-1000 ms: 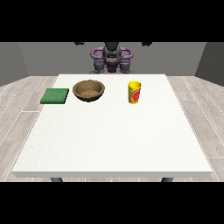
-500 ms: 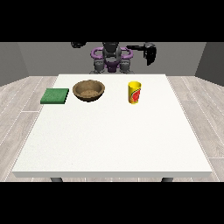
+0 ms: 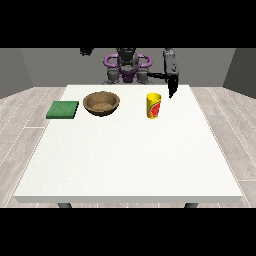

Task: Pick the cup and pour the ball into the bowl, then pick the bowl and place it on the pad

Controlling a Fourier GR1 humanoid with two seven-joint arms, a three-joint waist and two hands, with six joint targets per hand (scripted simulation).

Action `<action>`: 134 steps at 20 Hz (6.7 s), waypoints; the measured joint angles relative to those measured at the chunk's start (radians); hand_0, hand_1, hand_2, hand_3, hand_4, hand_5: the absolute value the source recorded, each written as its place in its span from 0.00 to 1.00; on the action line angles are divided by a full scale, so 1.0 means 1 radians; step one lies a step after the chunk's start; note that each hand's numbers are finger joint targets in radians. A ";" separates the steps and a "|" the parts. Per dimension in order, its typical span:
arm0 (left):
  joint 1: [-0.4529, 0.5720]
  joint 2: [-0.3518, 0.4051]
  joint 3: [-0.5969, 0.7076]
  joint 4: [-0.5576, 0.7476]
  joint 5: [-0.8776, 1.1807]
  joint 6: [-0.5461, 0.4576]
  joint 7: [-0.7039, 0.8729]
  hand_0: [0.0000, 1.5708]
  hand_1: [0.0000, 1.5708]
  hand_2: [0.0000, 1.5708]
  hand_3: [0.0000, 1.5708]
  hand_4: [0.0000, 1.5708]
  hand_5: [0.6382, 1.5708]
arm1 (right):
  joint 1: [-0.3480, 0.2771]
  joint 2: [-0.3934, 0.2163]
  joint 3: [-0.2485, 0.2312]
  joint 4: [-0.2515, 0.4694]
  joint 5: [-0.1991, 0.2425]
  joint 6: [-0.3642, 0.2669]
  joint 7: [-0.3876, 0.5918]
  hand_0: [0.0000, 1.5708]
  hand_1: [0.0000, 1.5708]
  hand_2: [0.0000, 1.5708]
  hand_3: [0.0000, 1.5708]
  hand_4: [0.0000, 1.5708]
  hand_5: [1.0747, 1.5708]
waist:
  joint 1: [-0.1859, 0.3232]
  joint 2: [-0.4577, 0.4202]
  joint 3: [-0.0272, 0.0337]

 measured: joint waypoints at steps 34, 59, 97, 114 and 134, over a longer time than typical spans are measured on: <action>-0.171 0.100 0.079 0.650 -0.129 0.250 -0.522 0.85 0.85 1.00 1.00 0.68 0.90 | 0.159 -0.177 -0.342 -0.237 -0.333 0.280 0.022 0.00 0.00 0.00 0.00 0.06 0.98 | -0.153 0.082 0.0023; -0.521 0.051 -0.325 0.798 -0.774 0.867 0.184 0.87 0.87 1.00 1.00 0.51 1.00 | 0.119 -0.190 -0.388 0.014 -0.366 0.337 -0.003 0.00 0.00 0.00 0.00 0.21 0.99 | -0.124 -0.080 0.0016; -0.527 -0.023 -0.561 0.742 -1.135 0.802 0.590 0.77 0.77 1.00 1.00 0.59 1.00 | 0.272 -0.177 -0.441 0.285 -0.323 0.404 -0.153 0.00 0.00 0.00 0.00 0.25 0.99 | 0.039 -0.297 -0.0039; -0.243 -0.108 -0.090 0.329 -0.186 0.496 -0.058 0.21 0.21 0.00 0.00 0.16 1.00 | 0.298 -0.113 -0.412 0.109 -0.309 0.333 -0.147 0.00 0.00 0.00 0.00 0.33 0.99 | 0.127 -0.130 -0.0176; -0.447 0.394 0.145 0.348 0.183 -0.152 0.025 0.00 0.00 0.00 0.00 0.00 0.95 | 0.235 0.006 -0.350 0.316 -0.183 0.256 -0.337 0.00 0.00 0.00 0.00 0.25 1.00 | 0.181 0.101 0.0018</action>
